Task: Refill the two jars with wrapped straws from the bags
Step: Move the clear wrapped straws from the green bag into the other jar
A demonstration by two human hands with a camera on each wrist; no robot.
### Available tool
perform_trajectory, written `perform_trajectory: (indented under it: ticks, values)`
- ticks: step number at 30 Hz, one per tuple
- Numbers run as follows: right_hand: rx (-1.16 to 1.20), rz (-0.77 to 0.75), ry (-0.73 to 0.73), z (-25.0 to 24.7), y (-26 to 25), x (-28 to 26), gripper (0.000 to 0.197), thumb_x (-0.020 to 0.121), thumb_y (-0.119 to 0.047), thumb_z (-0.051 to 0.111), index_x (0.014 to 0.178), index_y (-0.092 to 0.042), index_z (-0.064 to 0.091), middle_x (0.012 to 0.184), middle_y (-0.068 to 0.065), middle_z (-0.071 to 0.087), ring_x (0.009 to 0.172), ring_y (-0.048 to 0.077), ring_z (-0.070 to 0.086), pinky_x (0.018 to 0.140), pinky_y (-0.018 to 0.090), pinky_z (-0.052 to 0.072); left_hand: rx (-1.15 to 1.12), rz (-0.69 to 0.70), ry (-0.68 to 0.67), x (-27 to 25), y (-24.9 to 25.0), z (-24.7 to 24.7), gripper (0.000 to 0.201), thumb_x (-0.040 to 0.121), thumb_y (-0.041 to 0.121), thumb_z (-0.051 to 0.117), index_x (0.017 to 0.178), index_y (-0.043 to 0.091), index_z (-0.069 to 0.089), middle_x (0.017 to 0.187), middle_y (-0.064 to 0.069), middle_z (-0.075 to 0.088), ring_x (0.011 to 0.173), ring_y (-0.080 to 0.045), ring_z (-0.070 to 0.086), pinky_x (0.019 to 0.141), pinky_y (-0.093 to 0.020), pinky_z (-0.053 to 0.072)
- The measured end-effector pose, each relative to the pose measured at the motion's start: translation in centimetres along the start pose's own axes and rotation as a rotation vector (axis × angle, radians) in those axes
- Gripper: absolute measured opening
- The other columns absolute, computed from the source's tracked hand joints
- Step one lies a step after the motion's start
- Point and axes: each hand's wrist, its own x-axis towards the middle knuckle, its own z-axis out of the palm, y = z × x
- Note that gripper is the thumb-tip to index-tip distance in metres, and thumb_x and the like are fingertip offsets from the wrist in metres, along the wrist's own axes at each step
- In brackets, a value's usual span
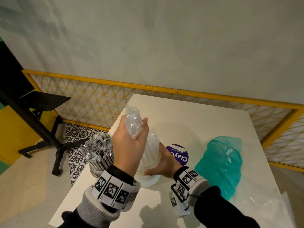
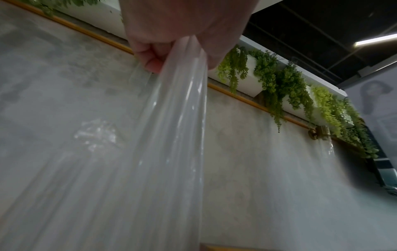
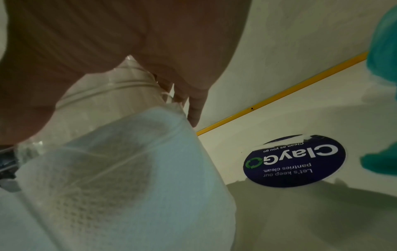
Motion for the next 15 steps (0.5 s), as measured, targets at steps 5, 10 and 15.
perform_trajectory:
  ticks: [5, 10, 15]
  values:
    - [-0.014, -0.004, 0.013, 0.6, 0.4, 0.5, 0.113, 0.042, -0.046, 0.090, 0.133, -0.042, 0.024, 0.127, -0.015, 0.048, 0.118, 0.008, 0.048, 0.099, 0.039, 0.047, 0.090, -0.038, -0.095, -1.3, -0.4, 0.8, 0.039, 0.080, 0.047, 0.060, 0.089, 0.009, 0.060, 0.075, 0.004, 0.057, 0.080, -0.014, 0.053, 0.079, -0.048, 0.051]
    - [-0.018, -0.013, -0.004, 0.4, 0.2, 0.8, 0.109, 0.040, -0.045, 0.090, 0.129, -0.033, 0.027, 0.125, -0.012, 0.048, 0.114, 0.009, 0.048, 0.101, 0.036, 0.044, 0.398, -0.026, -0.208, -1.5, -3.4, 1.5, 0.038, 0.082, 0.037, 0.064, 0.101, 0.006, 0.061, 0.108, -0.011, 0.062, 0.113, -0.027, 0.052, 0.113, -0.049, 0.021]
    - [0.041, -0.041, -0.007, 0.0, 0.3, 0.1, 0.097, 0.046, -0.036, 0.092, 0.121, -0.041, 0.032, 0.119, -0.019, 0.052, 0.109, -0.005, 0.051, 0.096, 0.027, 0.047, 0.438, 0.010, -0.320, -2.7, -4.6, 1.6, 0.065, 0.073, 0.060, 0.054, 0.118, 0.013, 0.054, 0.134, -0.007, 0.046, 0.133, -0.026, 0.034, 0.115, -0.056, 0.016]
